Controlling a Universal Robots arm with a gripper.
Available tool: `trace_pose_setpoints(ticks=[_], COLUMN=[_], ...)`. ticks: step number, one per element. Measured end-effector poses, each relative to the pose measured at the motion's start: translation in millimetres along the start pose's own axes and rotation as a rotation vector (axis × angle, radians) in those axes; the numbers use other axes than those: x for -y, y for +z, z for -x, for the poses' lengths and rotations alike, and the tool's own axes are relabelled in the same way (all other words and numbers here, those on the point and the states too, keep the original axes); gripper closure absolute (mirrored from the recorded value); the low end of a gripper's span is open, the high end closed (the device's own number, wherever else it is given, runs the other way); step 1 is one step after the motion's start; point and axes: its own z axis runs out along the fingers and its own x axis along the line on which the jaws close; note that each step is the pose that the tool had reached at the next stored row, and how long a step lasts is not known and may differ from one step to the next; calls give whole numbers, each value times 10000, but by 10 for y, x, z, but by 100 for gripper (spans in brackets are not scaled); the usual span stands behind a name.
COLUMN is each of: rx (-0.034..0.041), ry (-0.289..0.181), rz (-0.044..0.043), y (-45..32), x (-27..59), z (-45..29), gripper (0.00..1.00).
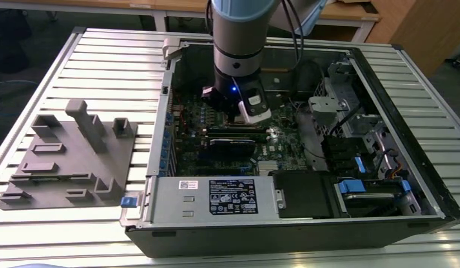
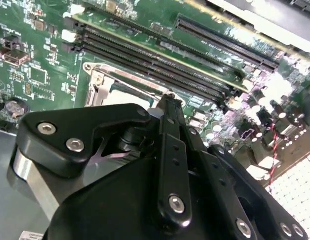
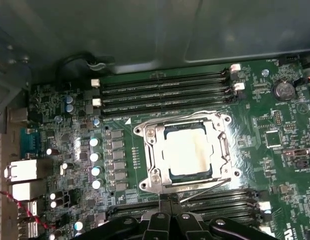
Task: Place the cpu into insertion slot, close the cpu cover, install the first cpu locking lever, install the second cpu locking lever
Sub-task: 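Install the second cpu locking lever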
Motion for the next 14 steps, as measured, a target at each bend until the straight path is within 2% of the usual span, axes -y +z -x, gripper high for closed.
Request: trace_pose_setpoints(ticks=[5, 10, 14], rx=[1, 0, -4], ry=[-1, -2, 3], rz=[3, 3, 40], y=[23, 91, 148], x=[34, 49, 59], z=[-46, -63, -71], gripper=[89, 89, 89])
